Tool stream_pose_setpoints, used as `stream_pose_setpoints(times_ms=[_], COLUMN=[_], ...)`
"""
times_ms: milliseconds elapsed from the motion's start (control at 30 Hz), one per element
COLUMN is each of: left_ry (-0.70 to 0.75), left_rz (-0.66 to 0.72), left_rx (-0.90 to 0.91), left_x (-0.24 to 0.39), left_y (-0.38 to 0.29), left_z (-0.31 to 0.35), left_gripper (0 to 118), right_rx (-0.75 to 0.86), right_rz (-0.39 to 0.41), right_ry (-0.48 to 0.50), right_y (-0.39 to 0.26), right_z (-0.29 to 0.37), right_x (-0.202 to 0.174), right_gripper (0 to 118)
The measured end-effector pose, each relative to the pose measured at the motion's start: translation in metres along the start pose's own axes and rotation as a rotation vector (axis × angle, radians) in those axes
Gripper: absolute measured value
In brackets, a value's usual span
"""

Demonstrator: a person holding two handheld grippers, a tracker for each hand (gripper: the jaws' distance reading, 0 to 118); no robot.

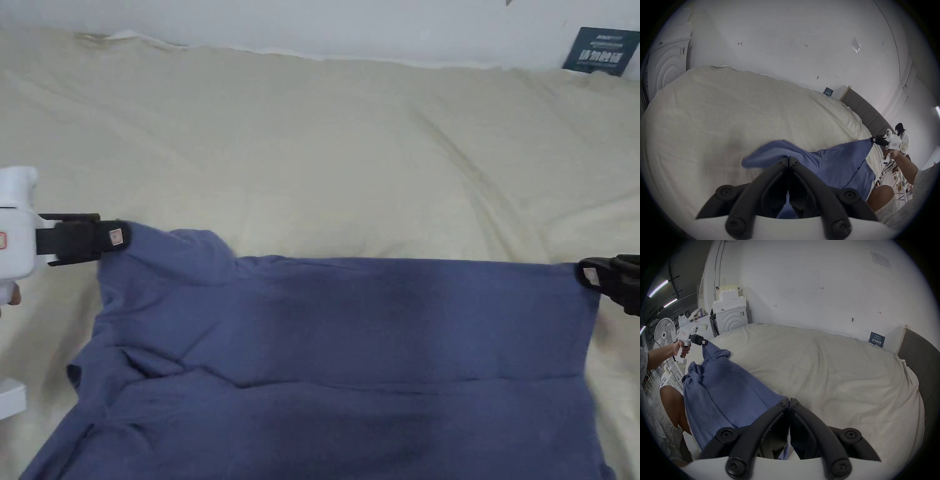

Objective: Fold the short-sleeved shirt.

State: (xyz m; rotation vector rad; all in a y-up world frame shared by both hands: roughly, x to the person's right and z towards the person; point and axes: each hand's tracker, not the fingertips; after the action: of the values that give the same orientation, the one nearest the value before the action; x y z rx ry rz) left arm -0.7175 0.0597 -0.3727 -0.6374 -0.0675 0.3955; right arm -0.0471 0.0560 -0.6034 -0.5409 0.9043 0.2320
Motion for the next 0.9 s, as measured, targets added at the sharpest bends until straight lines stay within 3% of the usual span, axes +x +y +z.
stream_pose_setpoints(times_ms=[500, 900], left_ry=[0.009, 0.033], left_rz=[-0.003, 0.034], left_rx=[0.102, 0.059], left_x=[0.029, 0.037], left_y=[-0.051, -0.150], left_z=[0.106, 0.158], left_gripper=[1, 1], right_rx=[0.074, -0.020], right_rz=[-0.041, -0.031], right_ry=[0.012, 0.059], right_y=[-0.035, -0.101], right_z=[0.088, 0.126], right_x=[-0.031, -0.071], right_gripper=[1, 1])
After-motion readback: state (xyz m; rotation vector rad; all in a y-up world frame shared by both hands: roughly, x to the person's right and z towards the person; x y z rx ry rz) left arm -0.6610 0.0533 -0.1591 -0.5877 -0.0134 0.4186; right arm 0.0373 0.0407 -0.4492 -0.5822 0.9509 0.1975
